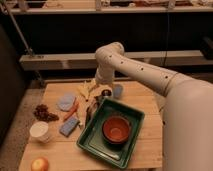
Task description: Stack cups on top of each other
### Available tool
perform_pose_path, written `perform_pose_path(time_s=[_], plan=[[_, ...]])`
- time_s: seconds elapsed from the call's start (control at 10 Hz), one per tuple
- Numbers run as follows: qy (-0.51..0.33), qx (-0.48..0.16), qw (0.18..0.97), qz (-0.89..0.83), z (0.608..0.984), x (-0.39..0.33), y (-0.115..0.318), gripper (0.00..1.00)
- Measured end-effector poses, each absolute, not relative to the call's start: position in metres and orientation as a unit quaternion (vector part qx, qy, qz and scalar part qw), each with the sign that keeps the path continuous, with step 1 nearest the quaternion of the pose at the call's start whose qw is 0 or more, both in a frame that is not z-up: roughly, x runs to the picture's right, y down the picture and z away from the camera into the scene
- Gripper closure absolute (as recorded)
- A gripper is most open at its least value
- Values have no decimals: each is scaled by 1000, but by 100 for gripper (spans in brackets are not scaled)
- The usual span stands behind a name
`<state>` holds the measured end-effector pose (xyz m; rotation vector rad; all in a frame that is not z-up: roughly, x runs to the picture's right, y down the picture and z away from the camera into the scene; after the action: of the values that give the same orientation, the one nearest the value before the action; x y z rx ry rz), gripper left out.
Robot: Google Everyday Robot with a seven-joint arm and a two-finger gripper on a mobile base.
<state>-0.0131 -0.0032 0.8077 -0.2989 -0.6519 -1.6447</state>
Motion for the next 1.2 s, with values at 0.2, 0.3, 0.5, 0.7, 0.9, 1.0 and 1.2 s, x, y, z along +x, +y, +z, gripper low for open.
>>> perform_pose_path(time_s=[0.2, 0.3, 0.5, 0.7, 0.9, 1.0, 1.2], plan=[[-298, -128, 613, -720, 820, -19, 3, 20], [-302, -126, 609, -723, 824, -19, 4, 20], [-307, -119, 600, -729, 833, -26, 5, 20], [-309, -114, 597, -731, 843, -28, 6, 20], [-312, -106, 594, -734, 852, -29, 7, 20], [-314, -99, 591, -736, 857, -29, 9, 20], [-318, -93, 587, -738, 868, -30, 12, 20]])
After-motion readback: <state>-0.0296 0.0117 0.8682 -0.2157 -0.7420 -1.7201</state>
